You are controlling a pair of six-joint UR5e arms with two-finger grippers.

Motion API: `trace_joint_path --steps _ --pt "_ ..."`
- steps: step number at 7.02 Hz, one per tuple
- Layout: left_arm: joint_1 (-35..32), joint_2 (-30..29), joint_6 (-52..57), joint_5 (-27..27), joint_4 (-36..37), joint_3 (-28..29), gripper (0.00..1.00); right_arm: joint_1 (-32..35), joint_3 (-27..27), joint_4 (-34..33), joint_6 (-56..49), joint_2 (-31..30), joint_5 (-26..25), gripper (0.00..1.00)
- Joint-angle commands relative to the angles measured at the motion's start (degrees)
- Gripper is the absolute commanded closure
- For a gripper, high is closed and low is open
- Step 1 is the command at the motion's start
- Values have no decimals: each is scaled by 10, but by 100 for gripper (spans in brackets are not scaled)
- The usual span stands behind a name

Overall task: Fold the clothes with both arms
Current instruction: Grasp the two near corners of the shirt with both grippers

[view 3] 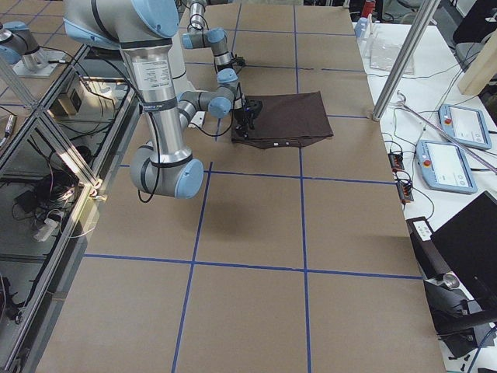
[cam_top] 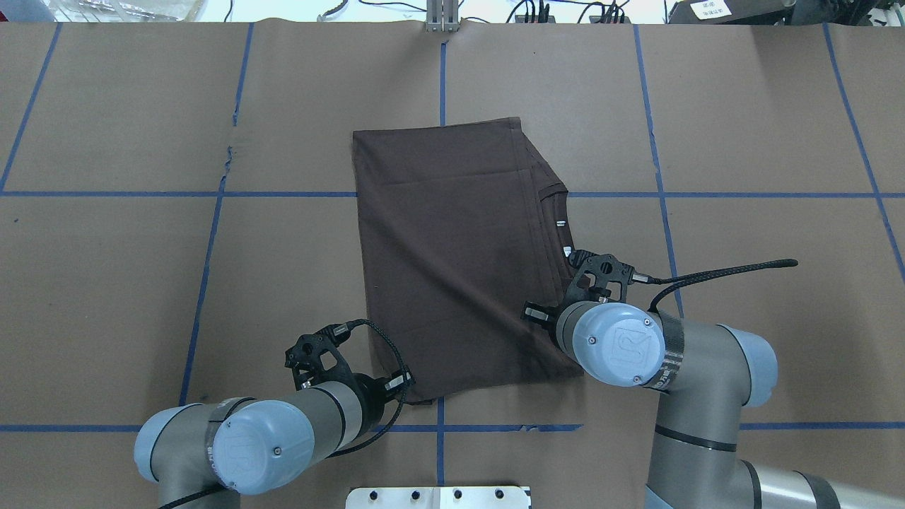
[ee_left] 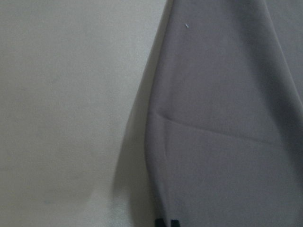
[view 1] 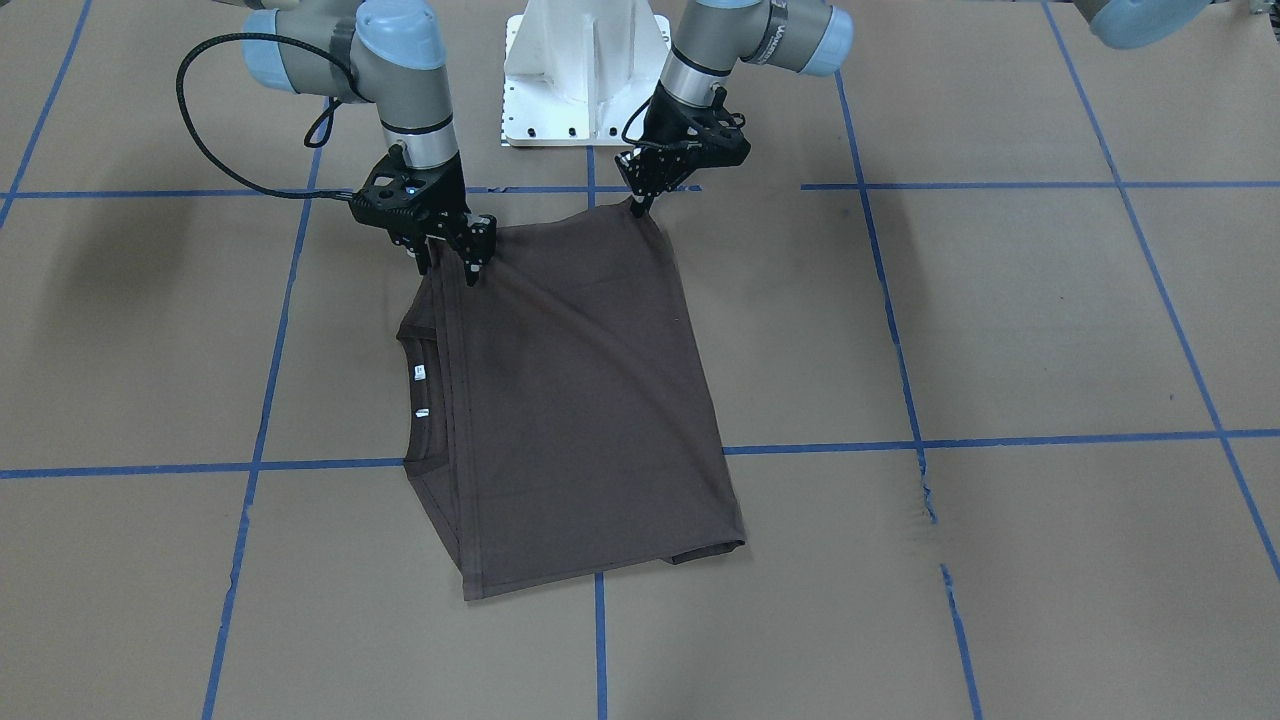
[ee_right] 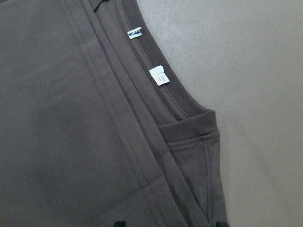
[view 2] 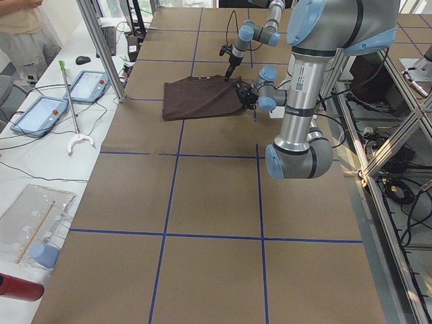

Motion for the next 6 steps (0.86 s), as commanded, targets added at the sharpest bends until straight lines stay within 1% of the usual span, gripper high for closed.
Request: trace_joint_path --steps 1,2,4,6 --pt "0 0 0 -2 1 -8 100 -3 1 1 1 -12 -1 30" --pt "0 0 0 -3 1 -17 100 -4 1 1 1 -13 -1 30" --pt "0 1 0 -3 1 -17 100 -11 3 1 6 -13 -1 33" --pt "0 0 0 -3 1 -17 100 -15 3 1 7 -18 -2 33"
